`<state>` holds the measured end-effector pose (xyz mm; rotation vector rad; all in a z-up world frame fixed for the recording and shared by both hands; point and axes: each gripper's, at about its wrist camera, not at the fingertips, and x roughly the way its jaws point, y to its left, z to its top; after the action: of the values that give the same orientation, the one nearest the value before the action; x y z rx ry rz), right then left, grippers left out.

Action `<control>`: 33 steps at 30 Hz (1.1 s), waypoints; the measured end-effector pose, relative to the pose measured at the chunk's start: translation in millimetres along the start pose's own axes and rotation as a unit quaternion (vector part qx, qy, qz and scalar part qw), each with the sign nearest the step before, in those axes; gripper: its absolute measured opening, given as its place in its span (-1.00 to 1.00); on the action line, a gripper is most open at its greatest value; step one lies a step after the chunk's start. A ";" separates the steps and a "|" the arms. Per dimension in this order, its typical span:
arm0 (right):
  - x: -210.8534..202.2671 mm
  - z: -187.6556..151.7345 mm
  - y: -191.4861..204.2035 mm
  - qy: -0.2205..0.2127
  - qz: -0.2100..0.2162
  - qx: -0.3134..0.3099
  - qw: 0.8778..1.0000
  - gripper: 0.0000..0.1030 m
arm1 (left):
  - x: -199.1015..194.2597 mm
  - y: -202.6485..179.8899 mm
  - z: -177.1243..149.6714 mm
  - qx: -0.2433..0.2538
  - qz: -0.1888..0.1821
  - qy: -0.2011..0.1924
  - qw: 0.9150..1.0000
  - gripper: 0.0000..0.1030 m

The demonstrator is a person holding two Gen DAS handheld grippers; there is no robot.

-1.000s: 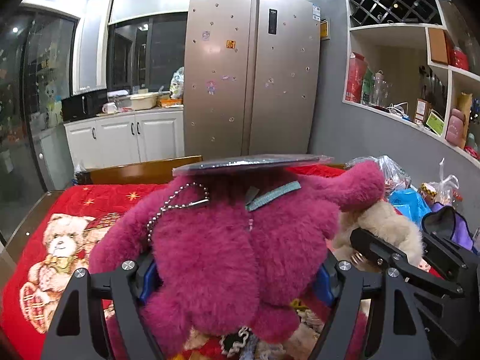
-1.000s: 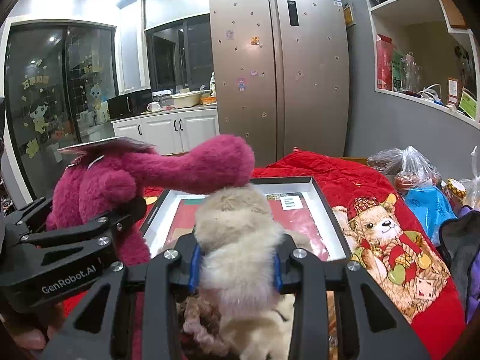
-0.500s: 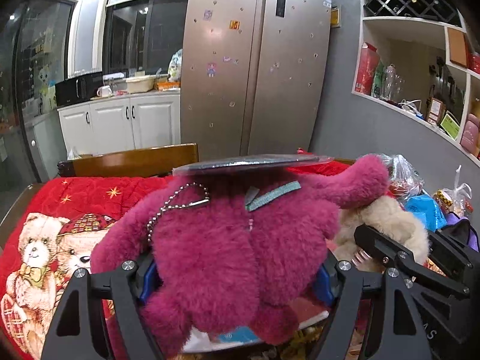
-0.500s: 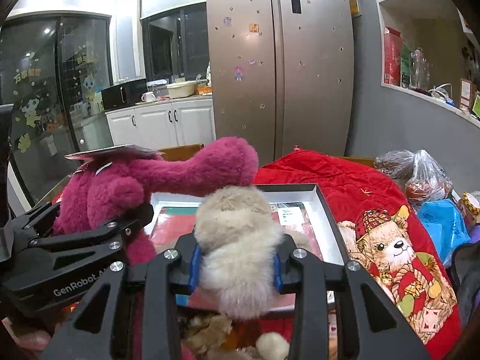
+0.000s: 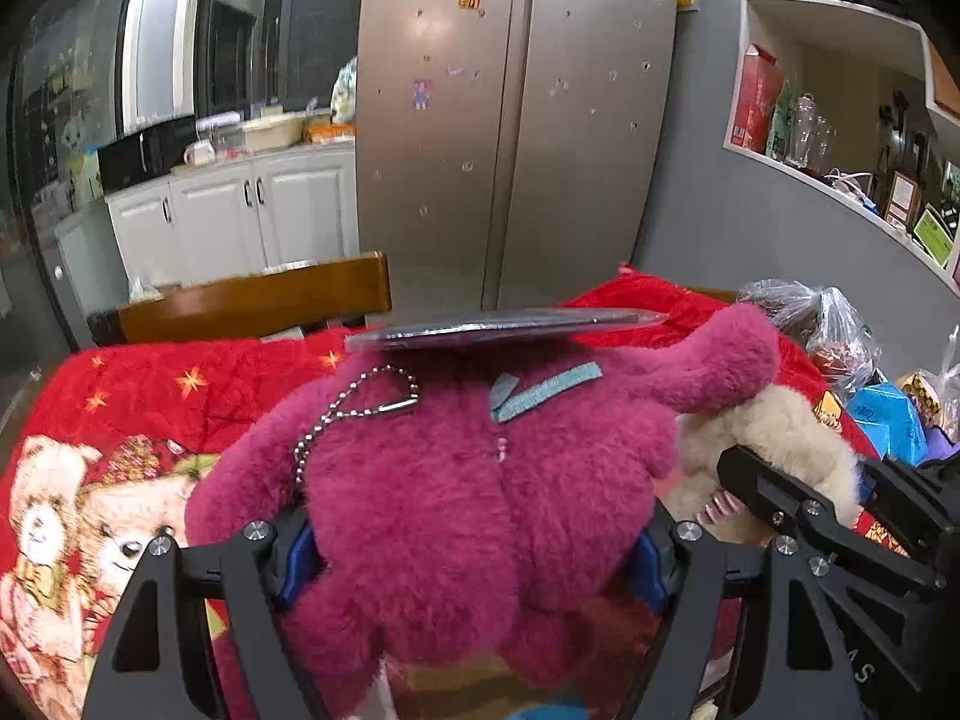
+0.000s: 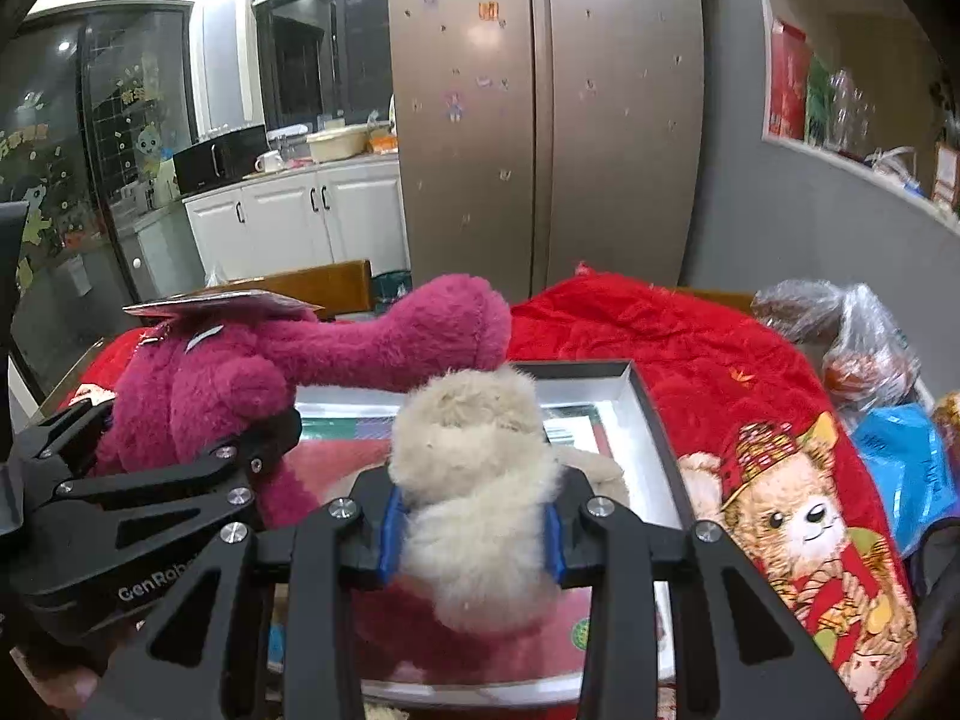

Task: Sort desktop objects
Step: 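Carry both plushes over the black box and lower them inside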

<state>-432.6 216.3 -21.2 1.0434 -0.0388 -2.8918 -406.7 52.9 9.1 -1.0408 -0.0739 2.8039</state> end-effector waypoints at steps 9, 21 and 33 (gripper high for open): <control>31.8 -1.7 -21.3 0.065 -0.005 0.035 0.997 -0.27 | 23.0 -8.1 -2.9 -0.001 -0.010 0.045 0.999 0.55; 57.6 -12.9 -40.0 0.111 -0.031 0.060 0.991 -0.27 | 61.8 -15.6 -4.4 -0.007 -0.024 0.124 0.992 0.55; 58.8 -18.5 -29.0 0.113 -0.058 0.032 0.991 -0.27 | 67.7 -9.3 -11.4 -0.012 0.004 0.141 0.990 0.59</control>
<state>-467.6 241.0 -74.3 1.4245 -0.0609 -2.8682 -448.7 72.6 -42.3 -1.4336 -0.0716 2.6358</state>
